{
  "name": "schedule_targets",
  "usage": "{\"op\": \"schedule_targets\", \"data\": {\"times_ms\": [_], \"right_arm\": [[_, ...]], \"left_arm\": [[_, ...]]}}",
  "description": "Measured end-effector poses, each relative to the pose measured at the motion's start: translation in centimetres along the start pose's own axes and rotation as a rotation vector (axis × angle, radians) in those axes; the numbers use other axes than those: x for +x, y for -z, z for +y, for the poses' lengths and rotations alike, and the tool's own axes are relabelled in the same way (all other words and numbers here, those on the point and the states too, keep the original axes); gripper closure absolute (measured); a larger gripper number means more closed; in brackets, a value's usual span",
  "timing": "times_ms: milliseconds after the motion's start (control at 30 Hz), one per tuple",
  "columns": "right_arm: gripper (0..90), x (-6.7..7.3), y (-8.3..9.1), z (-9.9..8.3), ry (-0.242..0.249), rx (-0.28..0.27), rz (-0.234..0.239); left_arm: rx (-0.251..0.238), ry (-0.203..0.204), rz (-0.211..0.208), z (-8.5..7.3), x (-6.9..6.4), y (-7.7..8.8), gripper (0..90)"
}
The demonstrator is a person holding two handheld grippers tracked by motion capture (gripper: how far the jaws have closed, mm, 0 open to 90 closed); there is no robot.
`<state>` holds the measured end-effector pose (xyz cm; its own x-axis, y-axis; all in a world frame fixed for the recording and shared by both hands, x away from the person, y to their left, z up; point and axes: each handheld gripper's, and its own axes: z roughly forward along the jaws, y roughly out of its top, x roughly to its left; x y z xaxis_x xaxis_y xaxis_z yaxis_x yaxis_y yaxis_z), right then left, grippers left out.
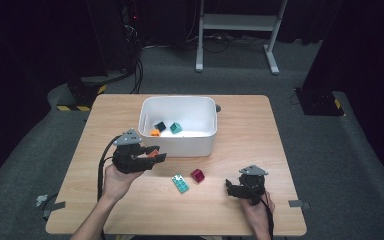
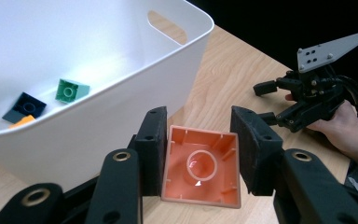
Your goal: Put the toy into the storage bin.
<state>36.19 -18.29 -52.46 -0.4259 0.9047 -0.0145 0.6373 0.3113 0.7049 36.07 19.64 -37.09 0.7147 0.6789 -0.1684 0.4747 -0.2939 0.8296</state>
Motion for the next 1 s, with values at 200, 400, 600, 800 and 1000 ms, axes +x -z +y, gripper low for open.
{"op": "schedule_targets", "data": {"times_ms": [200, 400, 600, 800, 1000], "right_arm": [[13.7, 0.0, 0.0, 0.0, 0.0, 0.0, 0.0], [13.7, 0.0, 0.0, 0.0, 0.0, 0.0, 0.0], [13.7, 0.0, 0.0, 0.0, 0.0, 0.0, 0.0], [13.7, 0.0, 0.0, 0.0, 0.0, 0.0, 0.0], [13.7, 0.0, 0.0, 0.0, 0.0, 0.0, 0.0]], "left_arm": [[-0.01, -0.006, 0.021, 1.2, 0.6, 0.1, 57.4], [-0.014, -0.003, 0.04, 2.3, 1.4, 0.2, 57.4], [0.014, -0.018, 0.052, 3.0, 1.8, -0.3, 57.4], [0.005, -0.036, 0.072, 4.0, 1.9, -0.8, 57.5], [-0.006, -0.006, 0.075, 5.1, 2.8, -1.4, 57.5]]}}
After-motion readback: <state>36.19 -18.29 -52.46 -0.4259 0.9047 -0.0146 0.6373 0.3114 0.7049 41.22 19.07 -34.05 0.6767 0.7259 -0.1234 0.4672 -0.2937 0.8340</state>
